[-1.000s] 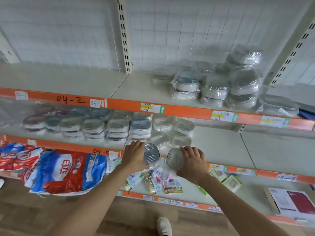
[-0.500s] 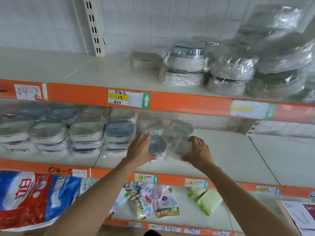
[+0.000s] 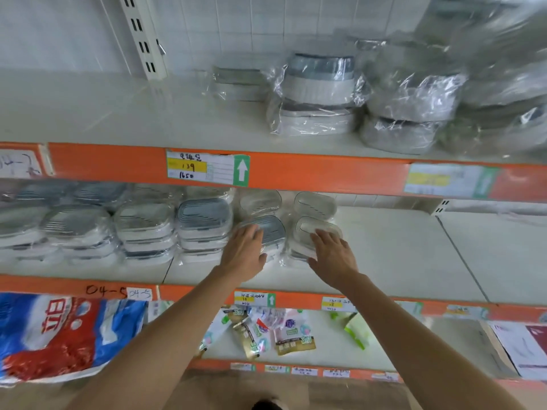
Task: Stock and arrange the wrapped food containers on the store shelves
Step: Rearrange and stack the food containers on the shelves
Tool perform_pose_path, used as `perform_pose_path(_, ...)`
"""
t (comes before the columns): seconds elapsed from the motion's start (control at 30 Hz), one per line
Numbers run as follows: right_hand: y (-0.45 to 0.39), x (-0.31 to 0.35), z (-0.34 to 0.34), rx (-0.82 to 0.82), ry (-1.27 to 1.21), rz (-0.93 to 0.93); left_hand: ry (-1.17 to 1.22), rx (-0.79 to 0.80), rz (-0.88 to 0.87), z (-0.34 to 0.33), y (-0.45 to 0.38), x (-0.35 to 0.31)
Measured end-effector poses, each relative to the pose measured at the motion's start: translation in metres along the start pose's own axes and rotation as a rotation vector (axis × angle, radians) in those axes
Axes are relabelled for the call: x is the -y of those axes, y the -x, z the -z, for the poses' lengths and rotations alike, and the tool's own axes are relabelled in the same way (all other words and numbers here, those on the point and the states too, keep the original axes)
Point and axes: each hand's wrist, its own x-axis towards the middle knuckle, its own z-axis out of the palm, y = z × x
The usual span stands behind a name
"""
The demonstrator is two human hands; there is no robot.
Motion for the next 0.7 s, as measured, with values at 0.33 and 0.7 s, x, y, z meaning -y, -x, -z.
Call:
perform_pose_path(0.33, 0.114, 0.062, 0.11, 0.051, 0.091, 0.215, -0.064, 0.071, -0.098, 0.127, 0.113, -0.02)
perform_pose_path(0.7, 0.138, 0.087, 0.274, -0.246, 0.106, 0.299, 0.117, -0.221, -0.076, 0.272, 0.135, -0.027)
